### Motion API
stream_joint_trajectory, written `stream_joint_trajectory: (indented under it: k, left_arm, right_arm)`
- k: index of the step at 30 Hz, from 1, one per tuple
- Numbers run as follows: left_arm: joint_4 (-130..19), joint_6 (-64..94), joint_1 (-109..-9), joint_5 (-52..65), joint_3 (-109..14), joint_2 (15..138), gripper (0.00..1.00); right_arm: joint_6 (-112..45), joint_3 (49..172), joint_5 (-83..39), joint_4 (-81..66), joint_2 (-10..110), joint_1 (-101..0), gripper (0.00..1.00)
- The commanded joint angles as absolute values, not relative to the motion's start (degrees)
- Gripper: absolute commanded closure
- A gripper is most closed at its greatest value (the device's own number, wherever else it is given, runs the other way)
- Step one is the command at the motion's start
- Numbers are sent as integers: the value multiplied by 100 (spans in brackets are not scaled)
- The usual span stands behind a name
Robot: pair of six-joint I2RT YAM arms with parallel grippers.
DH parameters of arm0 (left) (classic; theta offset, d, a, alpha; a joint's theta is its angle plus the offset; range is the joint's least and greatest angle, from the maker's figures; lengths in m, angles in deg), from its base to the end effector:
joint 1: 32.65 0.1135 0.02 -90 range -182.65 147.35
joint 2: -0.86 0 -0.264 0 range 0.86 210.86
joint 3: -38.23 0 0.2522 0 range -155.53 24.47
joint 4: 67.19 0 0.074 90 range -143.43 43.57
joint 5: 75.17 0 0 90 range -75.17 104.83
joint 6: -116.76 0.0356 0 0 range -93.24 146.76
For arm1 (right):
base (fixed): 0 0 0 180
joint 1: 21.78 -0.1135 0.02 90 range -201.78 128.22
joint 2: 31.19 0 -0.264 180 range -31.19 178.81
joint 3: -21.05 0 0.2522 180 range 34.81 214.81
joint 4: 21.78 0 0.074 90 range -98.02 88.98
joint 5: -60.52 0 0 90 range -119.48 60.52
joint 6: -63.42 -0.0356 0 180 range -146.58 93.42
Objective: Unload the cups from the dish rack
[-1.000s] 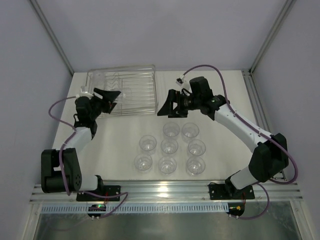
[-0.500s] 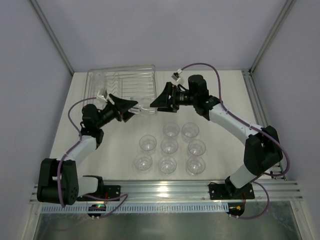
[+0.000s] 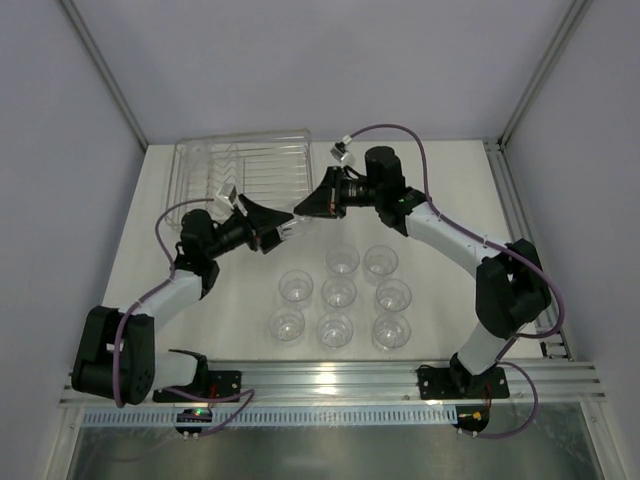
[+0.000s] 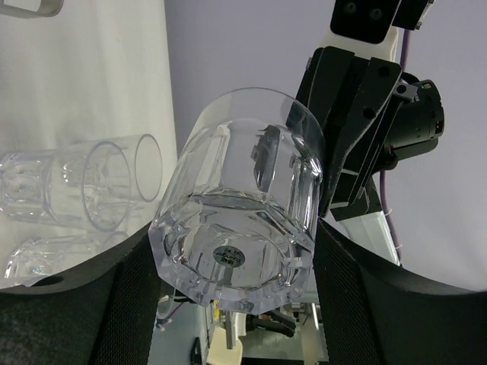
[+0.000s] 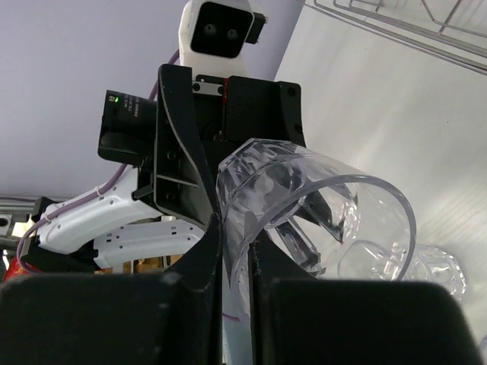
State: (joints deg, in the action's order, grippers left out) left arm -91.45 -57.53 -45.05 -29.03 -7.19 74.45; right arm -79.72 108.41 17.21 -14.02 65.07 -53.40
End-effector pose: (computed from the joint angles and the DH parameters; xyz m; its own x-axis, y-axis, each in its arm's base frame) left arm 0.2557 -0.0815 0.2409 -0.8325 -0.5516 -0.0522 0.0163 0.0699 -0.9974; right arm 0.3204 0.2277 0.3087 -0.9091 0.0848 -0.4078 -0.3765 0.2514 0.8917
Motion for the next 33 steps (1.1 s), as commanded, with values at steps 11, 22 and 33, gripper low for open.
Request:
stream_joint_trajectory:
  k: [11,22,33]
  left_arm:
    - [-5767,-3109,-3461,-1112,-2122,7294,0]
    - [-3805,-1033,-3125,955,-3774,7793,0]
    - [-4060,-119,-3116,1983,-4311,8769,0]
  right_arm:
    - [-6730,11663,937,354,6390,-5544,96]
    - [-4627,15255,-1864,5021,8549,-6624,96]
    - [-4204,15162,-3159,5641,9053,-6933,96]
